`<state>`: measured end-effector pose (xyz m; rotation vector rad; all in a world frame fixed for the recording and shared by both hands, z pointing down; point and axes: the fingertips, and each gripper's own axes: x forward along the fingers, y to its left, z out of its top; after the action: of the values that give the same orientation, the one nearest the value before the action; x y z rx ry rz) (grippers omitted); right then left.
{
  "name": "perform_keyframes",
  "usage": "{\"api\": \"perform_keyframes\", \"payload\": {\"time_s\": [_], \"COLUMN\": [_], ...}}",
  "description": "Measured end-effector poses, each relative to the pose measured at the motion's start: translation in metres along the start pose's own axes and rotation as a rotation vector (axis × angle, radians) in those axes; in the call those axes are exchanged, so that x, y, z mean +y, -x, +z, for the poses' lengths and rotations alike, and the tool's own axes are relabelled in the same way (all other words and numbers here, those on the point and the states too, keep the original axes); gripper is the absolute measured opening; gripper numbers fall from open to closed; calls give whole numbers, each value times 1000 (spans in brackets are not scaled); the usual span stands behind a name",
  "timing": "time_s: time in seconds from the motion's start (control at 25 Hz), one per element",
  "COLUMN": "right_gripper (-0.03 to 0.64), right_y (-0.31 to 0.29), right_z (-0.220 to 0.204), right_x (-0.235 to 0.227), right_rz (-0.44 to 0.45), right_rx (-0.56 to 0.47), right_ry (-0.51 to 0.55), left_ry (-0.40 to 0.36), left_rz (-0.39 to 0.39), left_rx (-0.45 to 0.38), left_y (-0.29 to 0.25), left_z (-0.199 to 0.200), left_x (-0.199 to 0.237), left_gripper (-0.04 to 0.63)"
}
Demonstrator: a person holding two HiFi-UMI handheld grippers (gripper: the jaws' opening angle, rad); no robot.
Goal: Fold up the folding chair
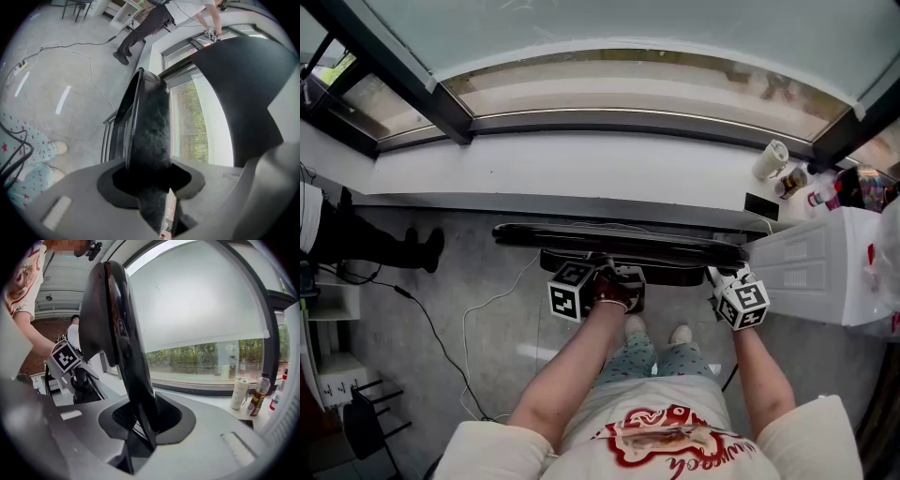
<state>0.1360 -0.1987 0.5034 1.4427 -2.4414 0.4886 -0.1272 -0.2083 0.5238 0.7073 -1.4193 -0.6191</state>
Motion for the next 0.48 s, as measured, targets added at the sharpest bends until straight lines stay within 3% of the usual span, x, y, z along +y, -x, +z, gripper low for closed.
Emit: {"api": "perform_keyframes", "payload": {"time_s": [0.48], "right_gripper": [84], "right_y": [-24], "right_z": [16], "right_x": [-21], "right_rz": [-51], "right_rx": [8], "right_ry": [12], "left_ry": [44], "left_rz": [5], "left_rx": [29], "left_y": [-25], "left_z": [-5], "left_x": [-18], "left_gripper": [158]}}
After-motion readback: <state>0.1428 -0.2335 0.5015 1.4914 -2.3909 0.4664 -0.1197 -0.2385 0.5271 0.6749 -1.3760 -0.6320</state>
